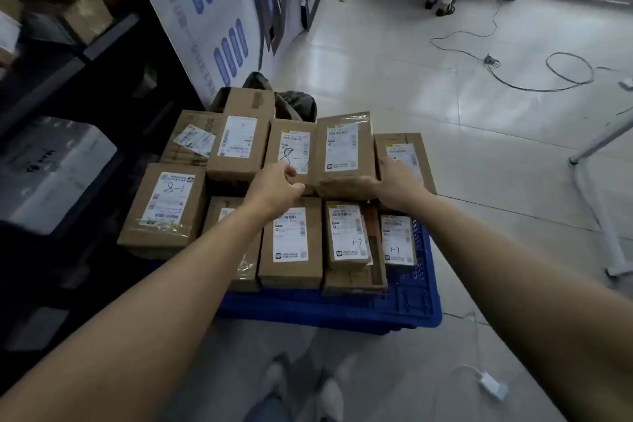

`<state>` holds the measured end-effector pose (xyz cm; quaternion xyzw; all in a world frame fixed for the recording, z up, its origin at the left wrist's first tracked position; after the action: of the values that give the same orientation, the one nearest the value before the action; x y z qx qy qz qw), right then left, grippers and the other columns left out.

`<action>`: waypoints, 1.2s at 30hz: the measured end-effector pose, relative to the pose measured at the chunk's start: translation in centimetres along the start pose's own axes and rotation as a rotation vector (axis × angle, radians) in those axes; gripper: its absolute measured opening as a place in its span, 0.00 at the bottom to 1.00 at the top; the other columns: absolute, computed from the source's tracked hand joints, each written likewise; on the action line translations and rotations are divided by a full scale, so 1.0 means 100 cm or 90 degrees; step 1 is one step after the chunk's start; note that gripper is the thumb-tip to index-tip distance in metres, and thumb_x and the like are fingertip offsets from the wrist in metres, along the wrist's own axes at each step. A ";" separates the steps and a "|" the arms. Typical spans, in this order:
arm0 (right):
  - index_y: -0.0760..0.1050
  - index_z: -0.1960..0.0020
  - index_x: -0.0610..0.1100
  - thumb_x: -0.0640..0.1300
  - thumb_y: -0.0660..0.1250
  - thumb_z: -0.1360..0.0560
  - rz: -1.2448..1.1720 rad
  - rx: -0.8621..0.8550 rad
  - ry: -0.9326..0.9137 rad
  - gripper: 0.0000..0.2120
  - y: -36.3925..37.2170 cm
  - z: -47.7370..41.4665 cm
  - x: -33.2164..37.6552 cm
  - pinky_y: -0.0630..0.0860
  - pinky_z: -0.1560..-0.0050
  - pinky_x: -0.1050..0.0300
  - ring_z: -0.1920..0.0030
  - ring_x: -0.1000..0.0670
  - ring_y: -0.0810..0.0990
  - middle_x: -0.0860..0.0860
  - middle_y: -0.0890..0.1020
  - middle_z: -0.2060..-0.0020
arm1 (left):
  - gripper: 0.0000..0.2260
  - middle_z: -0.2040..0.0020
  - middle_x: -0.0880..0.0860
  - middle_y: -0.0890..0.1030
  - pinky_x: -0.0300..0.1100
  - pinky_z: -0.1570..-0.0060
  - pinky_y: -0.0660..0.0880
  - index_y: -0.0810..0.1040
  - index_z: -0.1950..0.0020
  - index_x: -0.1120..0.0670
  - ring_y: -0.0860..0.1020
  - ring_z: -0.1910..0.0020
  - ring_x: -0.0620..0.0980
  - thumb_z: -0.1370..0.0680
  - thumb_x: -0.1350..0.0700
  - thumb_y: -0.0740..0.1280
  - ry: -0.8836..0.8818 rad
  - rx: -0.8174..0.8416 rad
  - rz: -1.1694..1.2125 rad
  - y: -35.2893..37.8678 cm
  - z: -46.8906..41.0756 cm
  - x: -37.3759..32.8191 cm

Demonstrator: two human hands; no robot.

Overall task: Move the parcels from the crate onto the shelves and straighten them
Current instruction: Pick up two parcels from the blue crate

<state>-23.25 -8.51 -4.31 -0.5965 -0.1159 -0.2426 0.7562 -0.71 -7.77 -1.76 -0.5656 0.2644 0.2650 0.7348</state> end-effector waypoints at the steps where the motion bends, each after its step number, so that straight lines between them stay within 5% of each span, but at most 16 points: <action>1: 0.68 0.31 0.43 0.57 0.64 0.23 -0.027 0.001 0.011 0.26 0.003 -0.010 -0.003 0.75 0.40 0.44 0.39 0.43 0.75 0.44 0.76 0.37 | 0.15 0.42 0.54 0.77 0.44 0.48 0.74 0.74 0.37 0.57 0.75 0.47 0.50 0.23 0.55 0.67 -0.008 0.008 -0.001 0.000 -0.005 0.001; 6: 0.57 0.24 0.39 0.58 0.63 0.22 -0.190 0.056 0.167 0.35 0.027 -0.043 -0.025 0.71 0.38 0.46 0.32 0.41 0.70 0.41 0.68 0.29 | 0.16 0.41 0.54 0.76 0.40 0.53 0.70 0.73 0.36 0.56 0.74 0.50 0.47 0.23 0.55 0.66 -0.019 0.009 -0.012 0.004 -0.044 0.022; 11: 0.55 0.23 0.39 0.63 0.64 0.26 -0.283 0.108 0.229 0.42 0.054 -0.076 -0.046 0.70 0.34 0.43 0.31 0.40 0.69 0.42 0.67 0.28 | 0.16 0.39 0.54 0.74 0.41 0.54 0.71 0.72 0.36 0.56 0.74 0.48 0.49 0.23 0.56 0.66 -0.034 0.022 -0.039 0.011 -0.083 0.047; 17: 0.55 0.24 0.43 0.60 0.73 0.32 -0.445 0.195 0.281 0.46 0.085 -0.090 -0.063 0.77 0.42 0.46 0.41 0.43 0.77 0.44 0.73 0.35 | 0.16 0.39 0.55 0.75 0.41 0.53 0.69 0.72 0.35 0.58 0.72 0.49 0.47 0.23 0.59 0.66 -0.060 0.029 -0.039 0.021 -0.112 0.072; 20: 0.57 0.26 0.46 0.59 0.75 0.34 -0.517 0.230 0.311 0.45 0.093 -0.092 -0.065 0.80 0.54 0.49 0.46 0.43 0.80 0.44 0.76 0.41 | 0.16 0.37 0.55 0.74 0.43 0.52 0.71 0.73 0.36 0.57 0.72 0.49 0.48 0.23 0.58 0.66 -0.067 0.010 -0.047 0.019 -0.122 0.082; 24: 0.58 0.28 0.46 0.51 0.74 0.30 -0.569 0.210 0.314 0.38 0.089 -0.097 -0.061 0.79 0.63 0.53 0.51 0.44 0.81 0.44 0.78 0.45 | 0.14 0.38 0.56 0.73 0.42 0.51 0.72 0.74 0.38 0.57 0.73 0.50 0.49 0.23 0.59 0.65 -0.065 -0.037 -0.060 0.009 -0.132 0.091; 29: 0.63 0.32 0.49 0.50 0.76 0.34 -0.588 0.147 0.311 0.36 0.070 -0.104 -0.056 0.77 0.44 0.42 0.45 0.41 0.78 0.44 0.77 0.42 | 0.14 0.36 0.57 0.71 0.45 0.44 0.73 0.73 0.37 0.58 0.74 0.43 0.53 0.23 0.59 0.64 -0.082 -0.109 -0.073 -0.014 -0.135 0.095; 34: 0.60 0.29 0.50 0.47 0.74 0.31 -0.590 0.121 0.255 0.36 0.038 -0.108 -0.034 0.77 0.58 0.51 0.47 0.42 0.78 0.44 0.75 0.42 | 0.22 0.32 0.59 0.65 0.54 0.36 0.68 0.68 0.32 0.56 0.65 0.34 0.59 0.25 0.56 0.67 -0.174 -0.134 -0.139 -0.041 -0.147 0.110; 36: 0.58 0.27 0.50 0.48 0.73 0.31 -0.591 0.121 0.227 0.37 0.031 -0.114 -0.022 0.77 0.57 0.51 0.47 0.43 0.78 0.44 0.75 0.42 | 0.26 0.32 0.60 0.63 0.55 0.35 0.67 0.65 0.31 0.57 0.64 0.34 0.60 0.27 0.55 0.69 -0.221 -0.132 -0.115 -0.050 -0.155 0.121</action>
<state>-24.92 -18.38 -10.93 -0.3600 -0.2592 -0.6397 0.6277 10.06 -22.80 -10.00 -0.6051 0.0535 0.3176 0.7281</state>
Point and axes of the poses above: each hand's wrist, its own z-axis away from the middle knuckle, its own y-axis out of the palm, x = y × z, the point moved 8 cm from there along -z, towards the middle knuckle
